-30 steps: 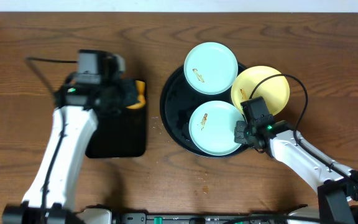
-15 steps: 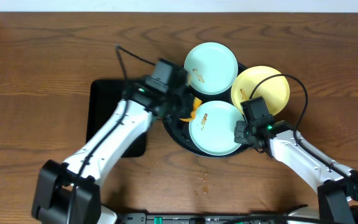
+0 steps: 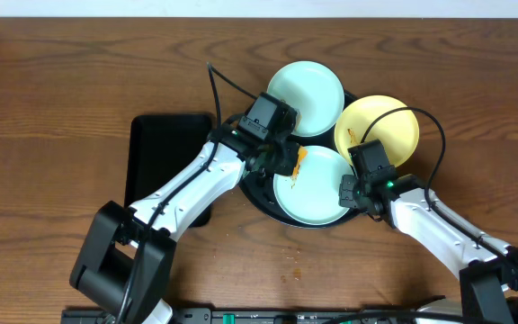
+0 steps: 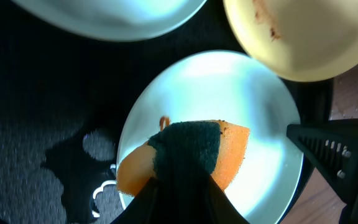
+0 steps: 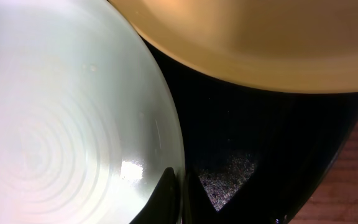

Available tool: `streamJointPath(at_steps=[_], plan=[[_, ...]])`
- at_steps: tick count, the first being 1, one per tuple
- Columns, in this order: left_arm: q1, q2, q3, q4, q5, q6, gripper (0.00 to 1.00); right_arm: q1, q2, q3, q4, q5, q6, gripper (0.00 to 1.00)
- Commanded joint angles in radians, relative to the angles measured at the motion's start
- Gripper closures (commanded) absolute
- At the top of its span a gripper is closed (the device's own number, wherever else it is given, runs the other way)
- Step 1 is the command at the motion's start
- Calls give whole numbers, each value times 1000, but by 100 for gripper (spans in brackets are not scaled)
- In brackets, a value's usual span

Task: Clean dirty plates on tray and stack at the side
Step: 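Move the sponge with the left gripper onto the lower green plate, then scrub the lower green plate surface with the sponge in left gripper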

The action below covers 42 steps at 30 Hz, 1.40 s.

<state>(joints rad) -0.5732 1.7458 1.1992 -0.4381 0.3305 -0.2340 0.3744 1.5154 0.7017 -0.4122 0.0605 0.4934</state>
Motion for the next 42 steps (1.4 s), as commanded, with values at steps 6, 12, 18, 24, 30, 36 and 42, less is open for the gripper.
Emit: streamJointPath(at_steps=[6,12,18,24,30,36,42], plan=[[-3,0,-1,18,-2,36,93,6,6,-5,-7,10,-1,99],[-16,12,-16,18,8,108,93,6,6,-5,-7,10,-1,99],[-16,72,-16,35,8,119,92,6,6,-5,-8,10,-1,99],[-16,115,-16,64,8,119,93,6,6,-5,-7,10,-1,99],[-16,146,-16,70,-18,155,93,6,6,-5,-7,10,-1,99],[-22,186,-16,70,-18,155,92,6,6,-5,-8,10,-1,99],[-31,211,-16,68,-5,154,92,6,6,-5,-8,10,-1,99]])
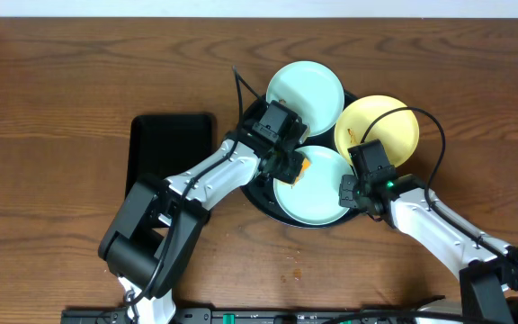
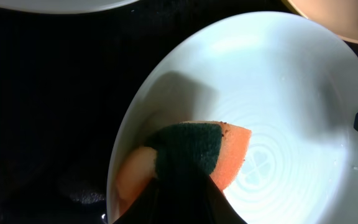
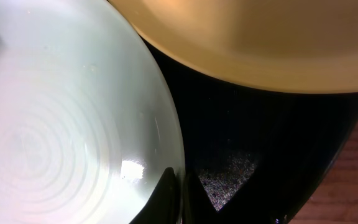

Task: Clean dirty plates on tray and stack at the side
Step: 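Scrub the lower green plate surface with the sponge in left gripper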

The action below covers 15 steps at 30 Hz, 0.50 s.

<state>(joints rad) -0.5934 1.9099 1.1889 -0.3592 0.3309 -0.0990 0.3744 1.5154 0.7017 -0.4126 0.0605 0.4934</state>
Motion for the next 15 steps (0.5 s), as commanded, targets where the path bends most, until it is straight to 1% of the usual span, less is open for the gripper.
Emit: streamJointPath(at_steps=[1,7,15], plan=[[-12,47,-5,-14,-2,19,93,6,6,-5,-7,10,-1,99],[-13,47,-5,-51,-2,20,93,6,6,-5,-8,10,-1,99],[-14,47,-5,-51,3,20,93,6,6,-5,-10,10,-1,99]])
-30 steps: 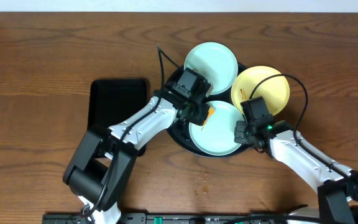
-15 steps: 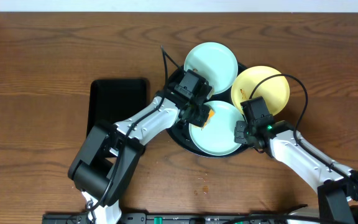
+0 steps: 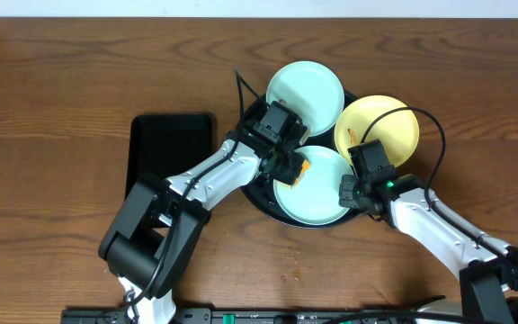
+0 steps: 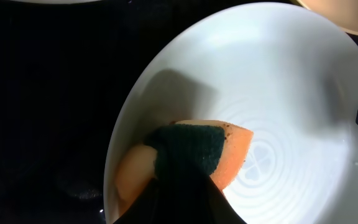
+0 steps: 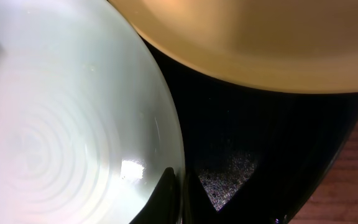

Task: Clean dirty plates on tray and stack at the side
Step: 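Scrub the lower green plate surface with the sponge in left gripper, then lift the sponge back to the black rectangular tray with left gripper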

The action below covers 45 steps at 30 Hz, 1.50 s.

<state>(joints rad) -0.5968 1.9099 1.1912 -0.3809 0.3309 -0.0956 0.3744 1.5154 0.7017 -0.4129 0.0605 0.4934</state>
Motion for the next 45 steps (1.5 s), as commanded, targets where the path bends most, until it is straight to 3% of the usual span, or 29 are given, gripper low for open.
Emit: streamJointPath(at_steps=[1,6,16,23,28,35,41,45], plan=[[-11,47,-8,-29,10,18,93,6,6,-5,-9,10,-1,99],[-11,48,-8,-32,100,17,92,6,6,-5,-10,10,-1,99],[-11,79,-8,-101,109,21,93,6,6,-5,-10,10,-1,99],[-11,103,-8,-116,270,20,92,6,6,-5,-10,10,-1,99],[-10,94,0,-180,302,16,93,6,6,-5,-10,10,-1,99],[21,1,77,-204,474,4,92,6,6,-5,-10,10,-1,99],[93,-162,155,-113,439,-70,93,6,6,-5,-11,9,-1,96],[161,-280,161,-161,177,-135,92,6,6,-5,-6,-81,-1,94]])
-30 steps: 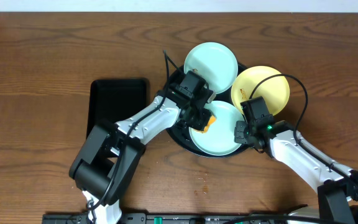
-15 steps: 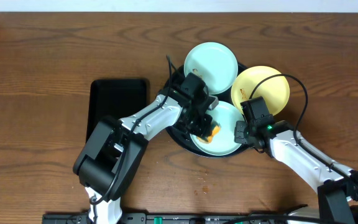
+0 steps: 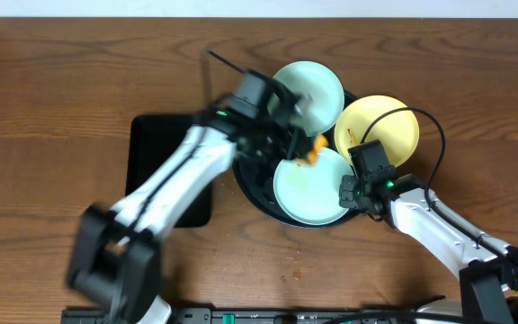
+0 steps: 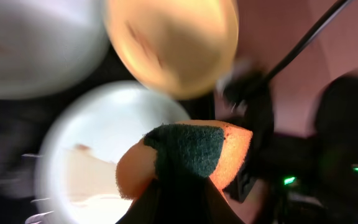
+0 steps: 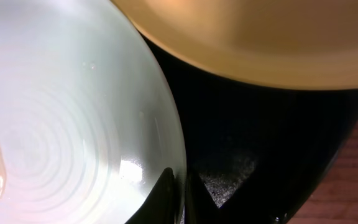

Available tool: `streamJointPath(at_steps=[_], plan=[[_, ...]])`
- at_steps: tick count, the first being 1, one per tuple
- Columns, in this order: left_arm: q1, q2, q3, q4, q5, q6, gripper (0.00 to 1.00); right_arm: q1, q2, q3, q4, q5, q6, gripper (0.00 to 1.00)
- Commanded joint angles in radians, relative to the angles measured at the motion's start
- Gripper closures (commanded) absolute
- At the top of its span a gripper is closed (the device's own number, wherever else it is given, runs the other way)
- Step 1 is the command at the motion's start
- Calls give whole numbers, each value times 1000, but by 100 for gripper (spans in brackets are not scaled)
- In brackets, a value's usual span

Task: Clean dirty plates on tray and stack at the side

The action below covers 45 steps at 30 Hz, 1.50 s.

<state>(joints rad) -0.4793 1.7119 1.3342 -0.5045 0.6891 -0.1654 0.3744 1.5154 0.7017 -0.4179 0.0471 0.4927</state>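
Three plates lie on a round black tray (image 3: 252, 187): a near mint plate (image 3: 311, 189), a far mint plate (image 3: 308, 83) and a yellow plate (image 3: 380, 124). My left gripper (image 3: 302, 144) is shut on an orange sponge (image 4: 232, 154) with a dark green scouring face. It hangs above the near plate (image 4: 86, 134), by its far edge next to the yellow plate (image 4: 169, 43); this view is blurred. My right gripper (image 5: 180, 196) is shut on the right rim of the near plate (image 5: 61, 112). A pale tan patch shows on that plate.
A black rectangular tray (image 3: 165, 153) lies on the wooden table (image 3: 61, 81) left of the round tray. The yellow plate (image 5: 260, 37) overhangs the round tray's right side. My right arm's cable (image 3: 434, 126) loops over the yellow plate.
My left gripper with the sponge was pressed on the near plate's left inside; now it is raised and further right, near the yellow plate. A tan patch now shows on the plate. The right gripper has not moved.
The sponge sat at the near plate's left rim beside a small brown spot, my right gripper pinching the right rim. Then the sponge lay inside the plate's left half, the spot no longer seen. Now the sponge is off the plate, the right grip unchanged.
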Motion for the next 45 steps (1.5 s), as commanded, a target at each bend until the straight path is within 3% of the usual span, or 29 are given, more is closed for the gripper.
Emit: streamJointPath(at_steps=[1,7,12,15,20,26,34,38,45], plan=[[59,-103,18,-76,-265,-66,92,6,6,-5,0,-95,0,94],[149,-151,17,-375,-723,-100,93,6,6,-5,3,-103,0,99],[219,-137,-35,-447,-807,-108,93,6,6,-5,7,-103,0,99],[261,-132,-92,-426,-866,-182,92,6,6,-5,7,-100,-1,99],[340,-131,-156,-400,-866,-185,93,5,-1,17,-9,-100,-39,99],[407,-131,-159,-415,-842,-185,93,-12,-2,142,-206,-117,-49,99],[412,-131,-159,-412,-820,-185,92,-76,-2,282,-381,-337,-45,99],[412,-131,-159,-415,-820,-185,93,-137,-2,297,-394,-452,-45,99],[412,-131,-159,-414,-804,-185,93,-220,-2,298,-383,-404,-118,99]])
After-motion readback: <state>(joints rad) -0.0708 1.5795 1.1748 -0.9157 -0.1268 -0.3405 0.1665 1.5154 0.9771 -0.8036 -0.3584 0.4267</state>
